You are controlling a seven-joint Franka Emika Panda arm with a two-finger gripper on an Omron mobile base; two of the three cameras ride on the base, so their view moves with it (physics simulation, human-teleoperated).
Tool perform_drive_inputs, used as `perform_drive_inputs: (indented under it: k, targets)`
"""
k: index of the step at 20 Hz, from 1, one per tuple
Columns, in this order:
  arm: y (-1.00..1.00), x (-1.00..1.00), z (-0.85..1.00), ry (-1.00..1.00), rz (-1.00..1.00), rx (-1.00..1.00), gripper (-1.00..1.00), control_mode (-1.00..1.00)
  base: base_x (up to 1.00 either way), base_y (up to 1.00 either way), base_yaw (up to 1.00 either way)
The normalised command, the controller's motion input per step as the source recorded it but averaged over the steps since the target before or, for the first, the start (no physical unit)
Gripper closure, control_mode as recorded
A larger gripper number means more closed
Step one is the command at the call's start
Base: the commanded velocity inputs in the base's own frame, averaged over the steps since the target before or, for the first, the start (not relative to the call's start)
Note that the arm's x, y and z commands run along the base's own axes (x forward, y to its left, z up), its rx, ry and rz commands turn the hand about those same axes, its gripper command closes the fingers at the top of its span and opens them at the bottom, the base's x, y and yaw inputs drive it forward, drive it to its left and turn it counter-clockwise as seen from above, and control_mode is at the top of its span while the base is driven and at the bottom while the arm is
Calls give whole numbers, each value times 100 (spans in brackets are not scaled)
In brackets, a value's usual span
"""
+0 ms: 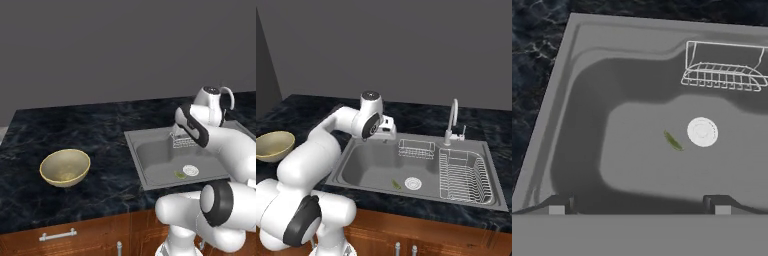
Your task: Pick the tangerines from the cabinet and place them in one bowl. Pick the lemon wedge from the sink and place it in the other bowl.
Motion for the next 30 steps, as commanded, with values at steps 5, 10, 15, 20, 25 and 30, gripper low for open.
perform_drive_inputs:
  k: [5,10,15,20,25,30]
  targets:
    - [-14,2,-44,0,5,-1,-100,-100,0,0,0]
    - [-11,11,-36,0,5,-1,-100,-100,0,0,0]
    - [-9,14,-26,0,4,-1,-100,-100,0,0,0]
    - [-12,3,-27,2,6,-2,-100,-100,0,0,0]
    - [-8,2,-27,5,6,-5,-100,-100,0,0,0]
    - [-1,7,-17,8,5,-5,-100,-100,0,0,0]
